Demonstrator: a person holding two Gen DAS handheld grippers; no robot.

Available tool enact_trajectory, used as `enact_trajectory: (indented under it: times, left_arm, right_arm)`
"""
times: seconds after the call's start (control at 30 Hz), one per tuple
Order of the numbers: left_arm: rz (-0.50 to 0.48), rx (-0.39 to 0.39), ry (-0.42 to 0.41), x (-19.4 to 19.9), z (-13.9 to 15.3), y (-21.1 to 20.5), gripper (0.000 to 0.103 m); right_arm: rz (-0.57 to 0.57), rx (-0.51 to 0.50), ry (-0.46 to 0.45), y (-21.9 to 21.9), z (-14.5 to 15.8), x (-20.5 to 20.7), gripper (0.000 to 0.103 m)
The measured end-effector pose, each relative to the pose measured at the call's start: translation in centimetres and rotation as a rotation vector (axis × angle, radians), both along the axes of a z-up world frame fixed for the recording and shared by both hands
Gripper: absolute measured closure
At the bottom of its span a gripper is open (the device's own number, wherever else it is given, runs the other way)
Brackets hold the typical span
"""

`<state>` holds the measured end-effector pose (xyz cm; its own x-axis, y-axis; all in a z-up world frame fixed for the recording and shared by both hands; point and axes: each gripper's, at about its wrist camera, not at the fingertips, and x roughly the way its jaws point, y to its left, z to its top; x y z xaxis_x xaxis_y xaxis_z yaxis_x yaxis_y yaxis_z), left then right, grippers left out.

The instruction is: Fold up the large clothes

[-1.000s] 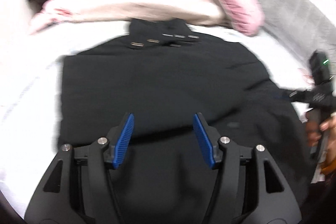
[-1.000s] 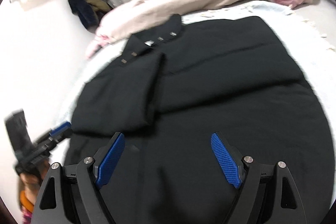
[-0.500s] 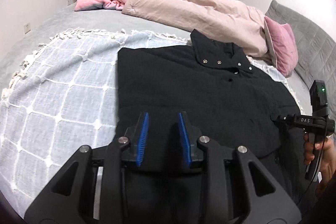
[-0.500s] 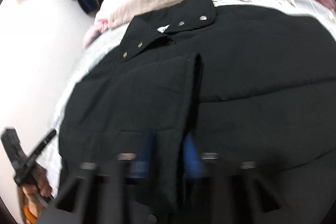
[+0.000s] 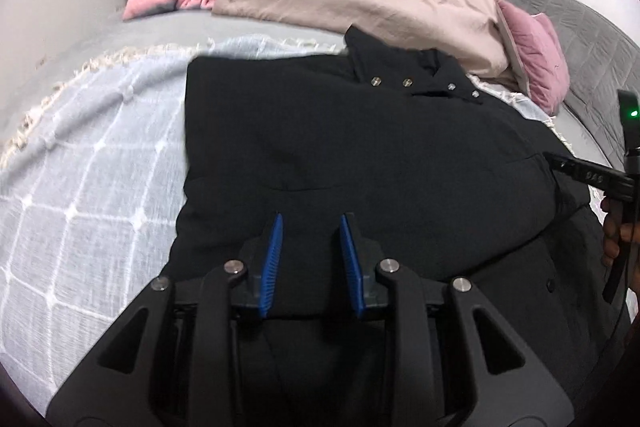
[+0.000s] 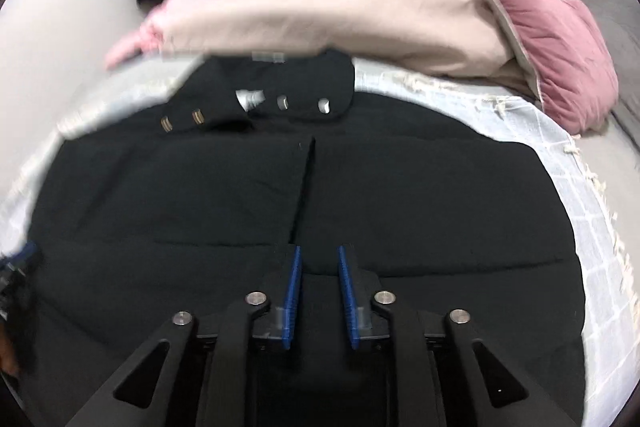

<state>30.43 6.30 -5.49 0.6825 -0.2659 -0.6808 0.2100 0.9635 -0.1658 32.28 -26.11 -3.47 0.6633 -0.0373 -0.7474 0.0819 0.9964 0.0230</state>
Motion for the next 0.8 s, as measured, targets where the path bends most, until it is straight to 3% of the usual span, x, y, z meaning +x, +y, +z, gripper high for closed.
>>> enact_trajectory:
  times: [0.1, 0.2, 0.27, 0.33, 0.4, 0.5, 0.53, 0.67, 0.77, 0.8]
  left_arm:
    - [-0.008, 0.006, -0.003, 0.2, 0.0, -0.7, 0.07]
    - [-0.006, 0.048, 0.026, 0.7, -1.1, -1.4, 0.069]
    - [-0.001, 0.046, 0.049, 1.0, -1.7, -1.3, 0.068]
    - [-0.001, 0.055, 0.057, 1.2, -1.9, -1.5, 0.068]
    - [-0.001, 0.085, 0.054, 1.1, -1.9, -1.9, 0.068]
    - [0.003, 0.133, 0.044, 1.0, -2.0, -2.7, 0.068]
    - [0.005, 0.145, 0.041, 0.9, -2.0, -2.9, 0.068]
    - [0.008, 0.199, 0.024, 0.7, -2.1, -3.5, 0.065]
    - [0.005, 0.177, 0.03, 0.8, -1.9, -3.0, 0.062]
    - [0.006, 0.174, 0.035, 0.7, -1.9, -2.9, 0.061]
  right_arm:
    - [0.049, -0.031, -0.071, 2.5, 1.3, -1.3, 0.079]
    - [0.133, -0.091, -0.075, 5.6, 1.2, -2.0, 0.079]
    - [0.086, -0.175, -0.126, 6.3, 1.2, -2.8, 0.079]
    - [0.017, -0.169, -0.17, 5.5, 2.0, -3.3, 0.079]
    - [-0.005, -0.058, -0.221, 3.8, 3.0, -4.6, 0.067]
    - [-0.058, -0.006, -0.3, 2.1, 3.9, -6.0, 0.044]
    - [-0.044, 0.022, -0.306, 1.8, 3.7, -6.2, 0.043]
    - [0.095, 0.117, -0.181, 2.4, 0.6, -4.0, 0.043]
    - [-0.016, 0.002, -0.008, 1.0, -2.9, -2.2, 0.042]
    - [-0.052, 0.019, 0.01, -0.3, -3.4, -2.5, 0.039]
